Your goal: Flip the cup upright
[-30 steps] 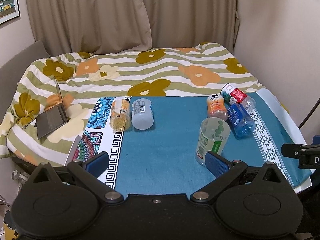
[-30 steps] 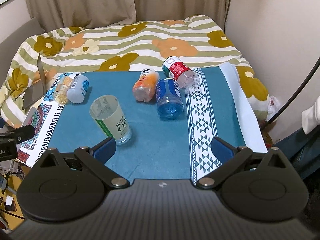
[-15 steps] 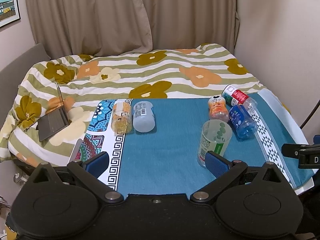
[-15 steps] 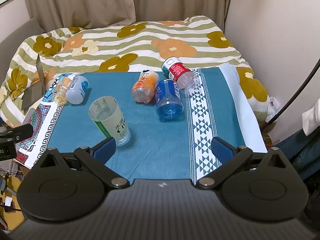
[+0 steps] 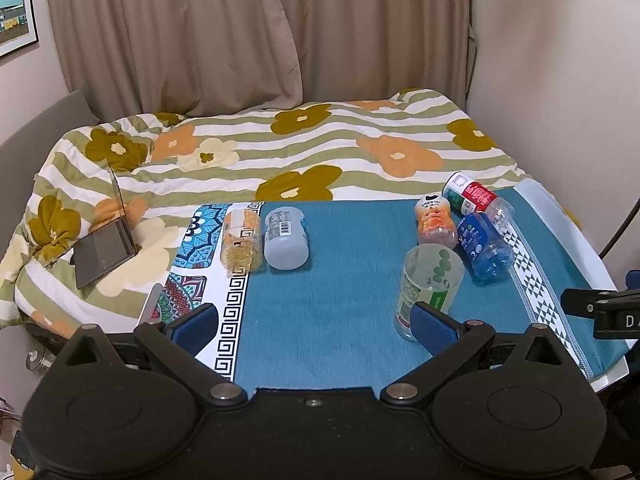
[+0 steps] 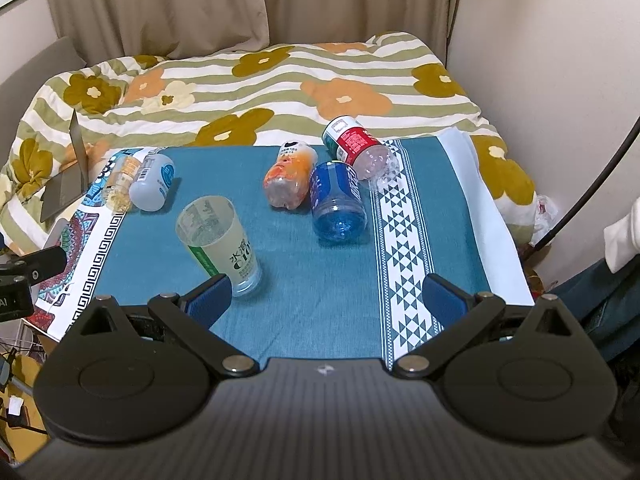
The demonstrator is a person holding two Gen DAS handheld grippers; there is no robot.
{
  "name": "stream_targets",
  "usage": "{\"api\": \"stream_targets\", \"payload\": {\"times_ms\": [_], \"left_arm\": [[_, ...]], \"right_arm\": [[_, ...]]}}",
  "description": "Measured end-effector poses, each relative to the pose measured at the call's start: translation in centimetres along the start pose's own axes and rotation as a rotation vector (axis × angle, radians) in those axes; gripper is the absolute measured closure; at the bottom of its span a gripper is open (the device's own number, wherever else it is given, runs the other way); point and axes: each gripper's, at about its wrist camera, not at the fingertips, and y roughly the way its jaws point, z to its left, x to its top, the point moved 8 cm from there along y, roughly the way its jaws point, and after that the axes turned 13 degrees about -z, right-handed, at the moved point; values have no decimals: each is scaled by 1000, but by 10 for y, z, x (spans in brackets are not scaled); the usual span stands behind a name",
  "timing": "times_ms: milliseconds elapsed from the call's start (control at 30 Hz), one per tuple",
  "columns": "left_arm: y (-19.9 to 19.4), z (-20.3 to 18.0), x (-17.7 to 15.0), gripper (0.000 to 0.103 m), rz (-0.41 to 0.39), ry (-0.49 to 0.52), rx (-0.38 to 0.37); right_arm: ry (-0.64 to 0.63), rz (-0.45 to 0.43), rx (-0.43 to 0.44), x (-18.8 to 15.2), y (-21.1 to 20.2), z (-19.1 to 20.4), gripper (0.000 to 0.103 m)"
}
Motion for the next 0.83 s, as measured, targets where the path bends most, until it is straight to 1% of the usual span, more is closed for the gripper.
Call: {"api": "stream_targets", "payload": {"times_ms": [233,400,633,833], "left_arm": [[2,-2,0,0,7,0,-6],[3,-1,1,0,5,3,5],[6,4,-1,0,19,-21,18],[7,8,0,0,9,-32,17]], "right_arm": [[5,1,-10,-1,4,-2,0],[9,1,-15,-1,5,-3,0],[1,3,-12,0,6,-1,0],[-8,4,-7,1,7,4,0]]}}
